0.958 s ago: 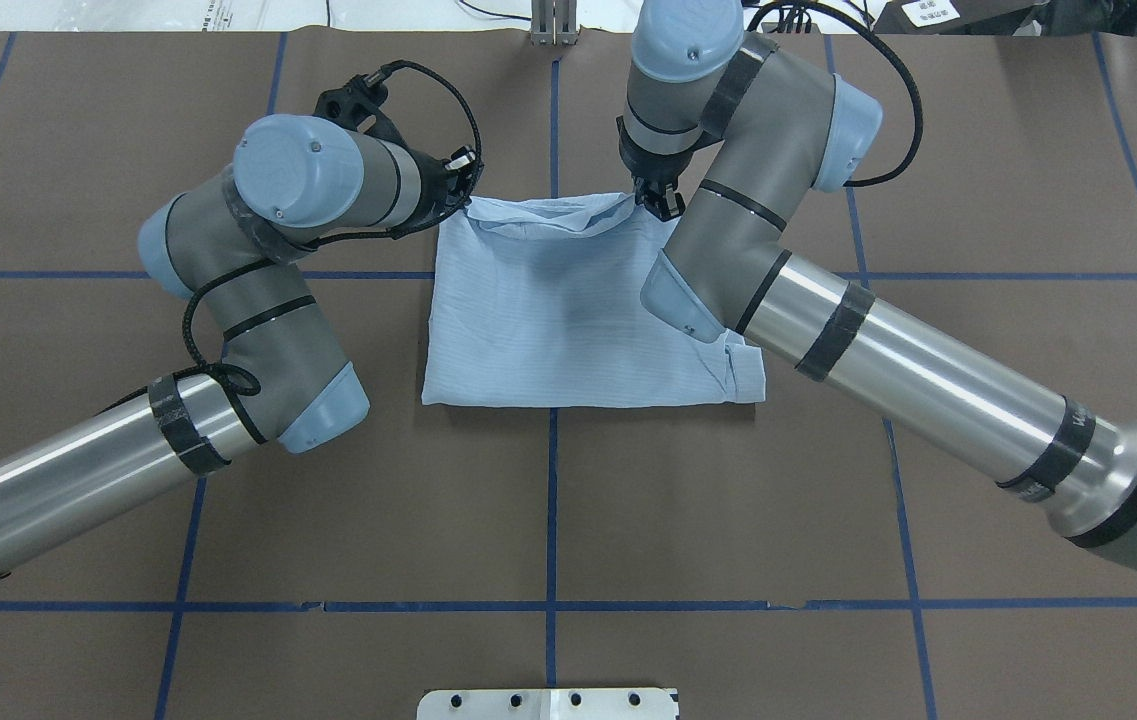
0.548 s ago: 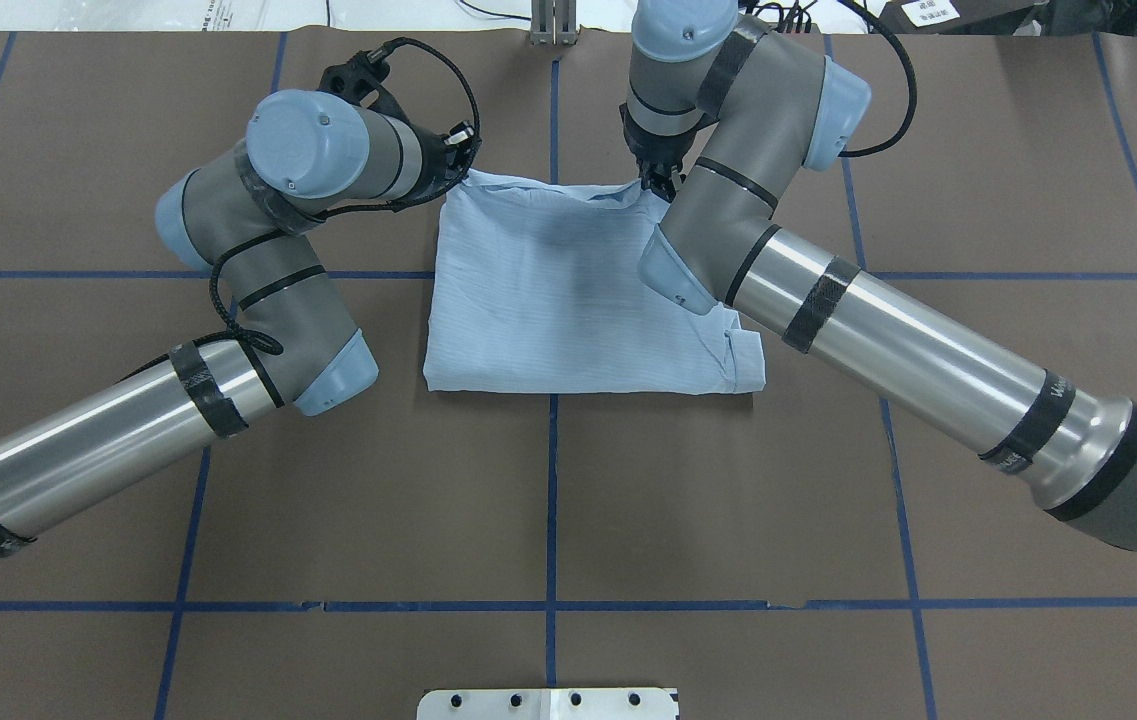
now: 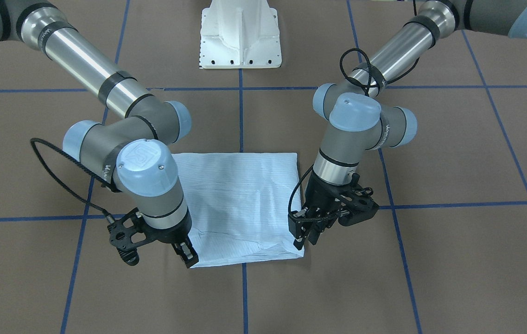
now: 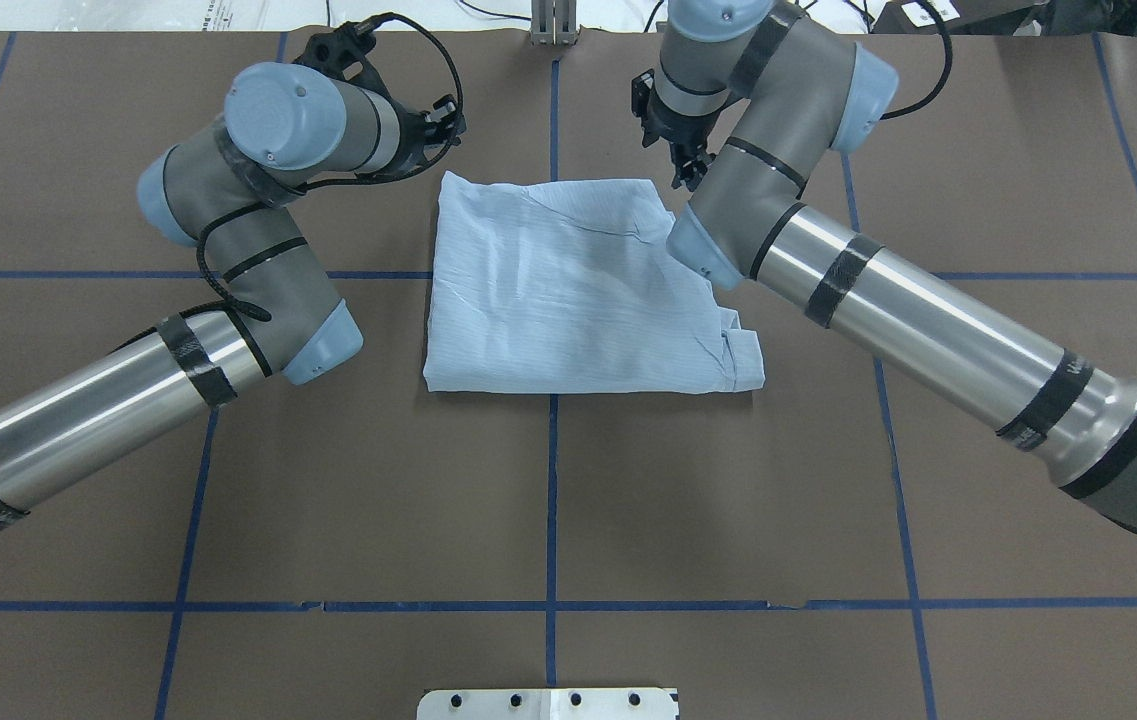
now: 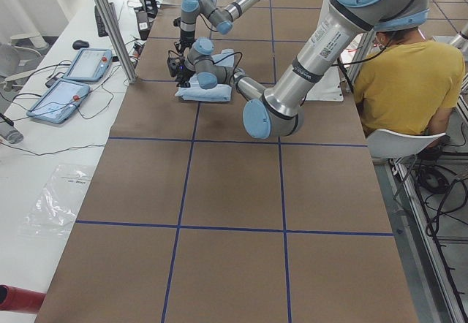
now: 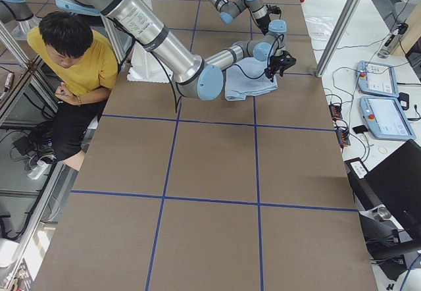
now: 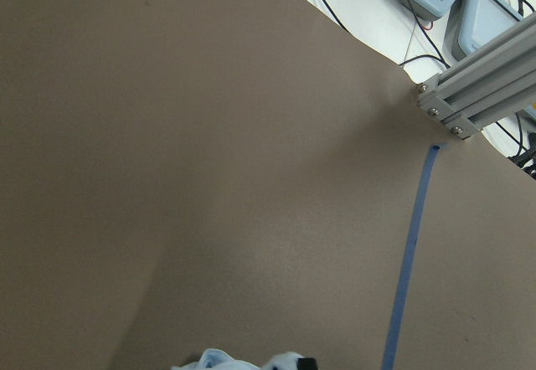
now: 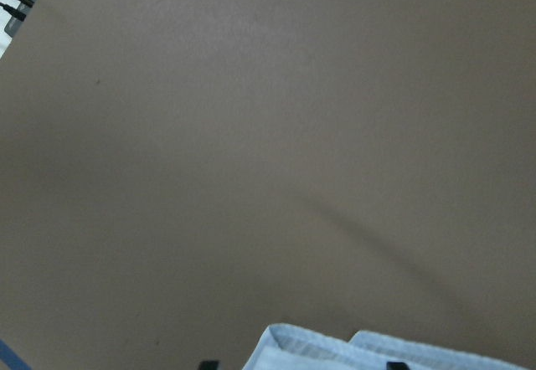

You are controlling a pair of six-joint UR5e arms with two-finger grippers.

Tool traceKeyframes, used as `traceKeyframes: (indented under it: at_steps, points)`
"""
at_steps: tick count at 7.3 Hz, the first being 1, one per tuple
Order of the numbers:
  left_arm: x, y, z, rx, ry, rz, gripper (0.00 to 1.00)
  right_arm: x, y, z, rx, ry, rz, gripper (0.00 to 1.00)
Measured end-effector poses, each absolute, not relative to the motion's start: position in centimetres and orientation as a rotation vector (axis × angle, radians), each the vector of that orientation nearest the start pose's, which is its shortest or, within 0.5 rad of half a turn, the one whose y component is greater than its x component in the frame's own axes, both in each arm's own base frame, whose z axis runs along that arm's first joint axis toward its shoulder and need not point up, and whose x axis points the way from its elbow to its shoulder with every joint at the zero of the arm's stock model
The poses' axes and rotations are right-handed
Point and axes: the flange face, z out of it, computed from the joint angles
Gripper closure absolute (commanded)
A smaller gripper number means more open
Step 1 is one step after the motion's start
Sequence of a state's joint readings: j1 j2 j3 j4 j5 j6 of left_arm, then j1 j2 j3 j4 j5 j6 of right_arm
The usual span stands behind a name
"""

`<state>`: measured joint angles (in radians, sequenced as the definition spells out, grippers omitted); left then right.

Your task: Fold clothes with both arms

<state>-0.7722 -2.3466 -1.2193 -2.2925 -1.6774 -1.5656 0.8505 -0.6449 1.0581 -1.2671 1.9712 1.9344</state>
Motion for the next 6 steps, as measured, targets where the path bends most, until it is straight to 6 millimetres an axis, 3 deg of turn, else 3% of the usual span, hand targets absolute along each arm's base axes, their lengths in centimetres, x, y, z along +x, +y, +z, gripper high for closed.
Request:
traceKeyframes:
  at_steps: [2,5,6]
  points:
    - [43.2,-65.2,28.2,0.378,1.089,-0.500,0.42,-39.9,-69.2,32.5,-0.207,-0.823,0.905,0.00]
    - [29.4,-64.5,36.6,0.457,1.016,-0.148,0.42,-25.6,-66.3,44.4,-0.101,-0.802,0.659,0.00]
    - [24.3,-63.8,39.6,0.485,0.988,-0.052,0.27,-20.4,-64.6,48.3,-0.064,-0.795,0.549,0.00]
